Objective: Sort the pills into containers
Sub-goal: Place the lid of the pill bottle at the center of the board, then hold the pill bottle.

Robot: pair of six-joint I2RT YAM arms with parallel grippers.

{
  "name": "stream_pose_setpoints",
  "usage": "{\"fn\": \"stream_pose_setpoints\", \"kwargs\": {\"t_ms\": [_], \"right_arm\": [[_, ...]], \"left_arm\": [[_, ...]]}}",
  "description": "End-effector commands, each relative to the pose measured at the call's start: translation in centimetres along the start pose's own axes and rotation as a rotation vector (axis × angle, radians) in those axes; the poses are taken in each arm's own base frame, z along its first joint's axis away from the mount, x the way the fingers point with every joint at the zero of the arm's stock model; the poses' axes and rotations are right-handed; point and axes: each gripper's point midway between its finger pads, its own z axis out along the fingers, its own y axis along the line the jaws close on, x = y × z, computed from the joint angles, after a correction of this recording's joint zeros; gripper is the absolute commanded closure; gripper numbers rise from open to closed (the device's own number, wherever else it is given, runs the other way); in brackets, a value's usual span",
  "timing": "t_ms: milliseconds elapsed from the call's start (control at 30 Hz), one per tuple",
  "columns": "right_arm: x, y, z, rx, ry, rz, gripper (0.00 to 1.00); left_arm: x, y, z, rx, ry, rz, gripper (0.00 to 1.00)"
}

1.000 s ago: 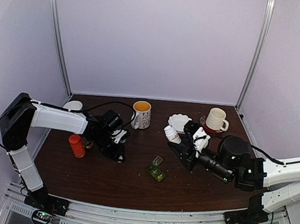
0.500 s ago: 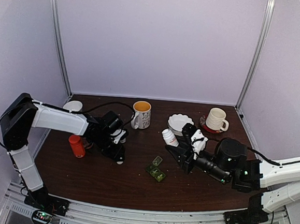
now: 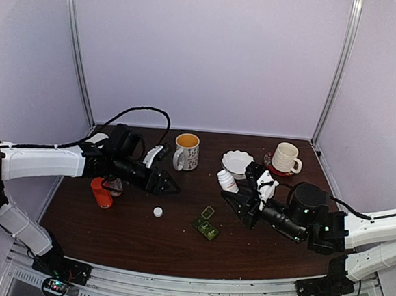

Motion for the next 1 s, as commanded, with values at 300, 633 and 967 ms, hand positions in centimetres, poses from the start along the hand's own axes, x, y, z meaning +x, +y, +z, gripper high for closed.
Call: {"fn": "stream_pose_setpoints", "kwargs": {"t_ms": [300, 633, 967], "right_arm": [[-0.6, 0.3, -0.7, -0.041, -0.042, 0.051, 1.0], [-1.0, 0.3, -1.1, -0.053, -0.072, 0.068, 1.0], [-1.7, 1.5, 0.3, -0.097, -0.075, 0.064, 1.0]], "left_arm": [[-3.3, -9.1, -4.4, 0.52, -0.174, 0.0, 0.03], [-4.1, -10.4, -5.8, 0.577, -0.24, 0.043, 0.02], [-5.1, -14.9, -7.4, 0.511, -0.425, 0.239, 0.03]]}}
